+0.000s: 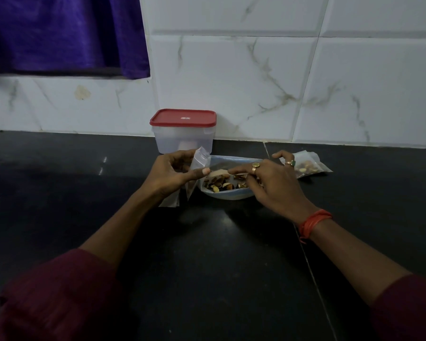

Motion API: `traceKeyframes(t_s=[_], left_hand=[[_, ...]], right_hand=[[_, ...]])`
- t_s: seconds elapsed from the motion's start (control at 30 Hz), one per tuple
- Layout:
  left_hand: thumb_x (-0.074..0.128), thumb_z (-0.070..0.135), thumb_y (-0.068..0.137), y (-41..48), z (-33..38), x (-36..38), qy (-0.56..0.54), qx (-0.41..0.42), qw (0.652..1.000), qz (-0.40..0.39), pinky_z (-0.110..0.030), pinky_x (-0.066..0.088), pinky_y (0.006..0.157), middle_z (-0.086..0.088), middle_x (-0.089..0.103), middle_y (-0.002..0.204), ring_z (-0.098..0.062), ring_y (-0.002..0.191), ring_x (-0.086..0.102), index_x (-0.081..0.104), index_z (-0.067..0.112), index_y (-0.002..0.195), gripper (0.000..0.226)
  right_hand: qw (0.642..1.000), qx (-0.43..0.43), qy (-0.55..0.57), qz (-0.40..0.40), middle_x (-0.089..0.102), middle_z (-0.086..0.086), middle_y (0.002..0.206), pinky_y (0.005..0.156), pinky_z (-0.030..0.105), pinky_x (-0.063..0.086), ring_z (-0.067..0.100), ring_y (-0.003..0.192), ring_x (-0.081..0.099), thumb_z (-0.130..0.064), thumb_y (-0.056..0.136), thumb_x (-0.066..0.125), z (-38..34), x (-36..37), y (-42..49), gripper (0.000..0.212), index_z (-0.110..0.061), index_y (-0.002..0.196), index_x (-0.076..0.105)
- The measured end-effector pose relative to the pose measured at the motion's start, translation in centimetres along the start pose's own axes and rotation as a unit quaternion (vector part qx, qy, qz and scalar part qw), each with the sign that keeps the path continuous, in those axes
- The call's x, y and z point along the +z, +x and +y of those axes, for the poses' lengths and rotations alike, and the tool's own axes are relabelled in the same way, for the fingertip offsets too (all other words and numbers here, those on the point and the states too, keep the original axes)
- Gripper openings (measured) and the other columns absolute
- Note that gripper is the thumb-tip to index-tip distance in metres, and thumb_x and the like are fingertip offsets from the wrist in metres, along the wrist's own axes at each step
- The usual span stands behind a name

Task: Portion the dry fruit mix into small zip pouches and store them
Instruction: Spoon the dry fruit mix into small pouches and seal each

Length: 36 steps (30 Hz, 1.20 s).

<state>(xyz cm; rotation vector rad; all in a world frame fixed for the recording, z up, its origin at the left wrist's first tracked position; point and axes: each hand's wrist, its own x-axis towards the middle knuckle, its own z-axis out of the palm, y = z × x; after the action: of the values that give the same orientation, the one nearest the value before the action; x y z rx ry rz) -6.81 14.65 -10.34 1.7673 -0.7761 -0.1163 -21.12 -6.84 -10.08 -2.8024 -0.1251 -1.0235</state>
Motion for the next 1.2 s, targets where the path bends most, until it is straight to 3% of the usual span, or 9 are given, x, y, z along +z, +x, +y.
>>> traceKeyframes(t_s=[0.23, 0.3, 0.37, 0.47, 0.67, 0.77, 0.9, 1.0, 1.2], left_hand=[[0.084, 0.027, 0.076, 0.2, -0.4, 0.0, -0.017, 0.002, 1.000, 0.023, -0.023, 0.056, 0.088, 0.008, 0.073, 0.112, -0.003, 0.103, 0.069, 0.067, 0.022, 0.124, 0.051], [0.083, 0.026, 0.076, 0.2, -0.4, 0.0, -0.016, 0.002, 1.000, 0.023, -0.017, 0.054, 0.084, 0.010, 0.072, 0.111, 0.001, 0.102, 0.068, 0.067, 0.023, 0.123, 0.049], [0.083, 0.025, 0.077, 0.1, -0.2, 0.1, -0.016, 0.003, 1.000, 0.021, -0.011, 0.053, 0.078, 0.013, 0.071, 0.109, 0.006, 0.099, 0.067, 0.067, 0.023, 0.123, 0.049], [0.083, 0.025, 0.076, 0.1, -0.3, 0.1, -0.025, 0.001, 0.999, 0.022, -0.016, 0.056, 0.082, 0.010, 0.072, 0.111, 0.001, 0.102, 0.068, 0.067, 0.022, 0.123, 0.050], [0.083, 0.026, 0.075, 0.1, -0.3, 0.1, -0.021, 0.001, 1.000, 0.017, -0.015, 0.056, 0.079, 0.012, 0.071, 0.110, 0.001, 0.101, 0.068, 0.066, 0.024, 0.123, 0.051], [0.083, 0.032, 0.071, 0.1, -0.4, 0.1, -0.011, 0.001, 1.000, 0.001, -0.014, 0.055, 0.079, 0.012, 0.070, 0.114, 0.000, 0.103, 0.067, 0.065, 0.024, 0.126, 0.059], [0.083, 0.035, 0.068, 0.0, -0.3, 0.0, -0.013, 0.000, 1.000, -0.012, -0.021, 0.056, 0.087, 0.010, 0.070, 0.118, -0.005, 0.108, 0.067, 0.064, 0.025, 0.128, 0.064], [0.083, 0.037, 0.066, 0.0, -0.2, 0.1, -0.016, -0.001, 1.000, -0.012, -0.017, 0.056, 0.083, 0.011, 0.070, 0.118, -0.006, 0.108, 0.067, 0.063, 0.026, 0.128, 0.066], [0.083, 0.032, 0.072, 0.0, 0.0, 0.3, -0.008, 0.003, 1.000, -0.011, -0.009, 0.053, 0.074, 0.012, 0.068, 0.118, -0.004, 0.106, 0.066, 0.061, 0.023, 0.132, 0.064]], right_hand=[[0.997, -0.001, 0.026, -0.073, 0.062, -0.017, 0.086, 0.099, 0.043, 0.026, 0.013, 0.093, 0.060, -0.025, 0.096, 0.050, -0.5, 0.5, 0.3, 0.040, -0.047, 0.128, 0.061], [0.999, 0.003, 0.018, -0.050, 0.051, -0.024, 0.078, 0.095, 0.042, 0.028, 0.010, 0.090, 0.059, -0.024, 0.096, 0.052, -0.4, 0.4, 0.3, 0.036, -0.044, 0.122, 0.067], [1.000, 0.016, 0.008, -0.009, 0.053, -0.022, 0.073, 0.090, 0.041, 0.028, 0.009, 0.082, 0.058, -0.028, 0.094, 0.049, -0.3, 0.2, 0.5, 0.032, -0.043, 0.114, 0.071], [0.999, 0.027, -0.003, 0.018, 0.054, -0.020, 0.073, 0.088, 0.038, 0.025, 0.009, 0.079, 0.056, -0.028, 0.094, 0.050, -0.3, 0.3, 0.5, 0.031, -0.042, 0.113, 0.070], [0.998, 0.007, 0.021, -0.055, 0.041, -0.027, 0.075, 0.091, 0.039, 0.026, 0.001, 0.086, 0.044, -0.030, 0.092, 0.045, -0.6, 0.7, 0.4, 0.039, -0.045, 0.120, 0.068], [0.999, 0.025, 0.015, -0.020, 0.051, -0.022, 0.067, 0.092, 0.039, 0.027, 0.002, 0.079, 0.051, -0.031, 0.092, 0.044, -0.1, 0.4, 0.6, 0.035, -0.045, 0.110, 0.071], [0.997, 0.062, 0.016, 0.043, 0.066, -0.011, 0.072, 0.090, 0.035, 0.023, 0.009, 0.075, 0.057, -0.043, 0.092, 0.035, 0.2, 0.1, 0.2, 0.041, -0.039, 0.109, 0.073], [0.994, 0.083, -0.010, 0.068, 0.066, -0.007, 0.071, 0.092, 0.035, 0.022, 0.009, 0.072, 0.054, -0.041, 0.094, 0.043, 0.7, -0.1, 0.1, 0.035, -0.036, 0.110, 0.074], [0.994, 0.074, -0.075, 0.027, 0.072, -0.006, 0.086, 0.094, 0.037, 0.022, 0.016, 0.083, 0.063, -0.037, 0.093, 0.047, 1.3, 0.1, 0.0, 0.033, -0.034, 0.112, 0.074]])
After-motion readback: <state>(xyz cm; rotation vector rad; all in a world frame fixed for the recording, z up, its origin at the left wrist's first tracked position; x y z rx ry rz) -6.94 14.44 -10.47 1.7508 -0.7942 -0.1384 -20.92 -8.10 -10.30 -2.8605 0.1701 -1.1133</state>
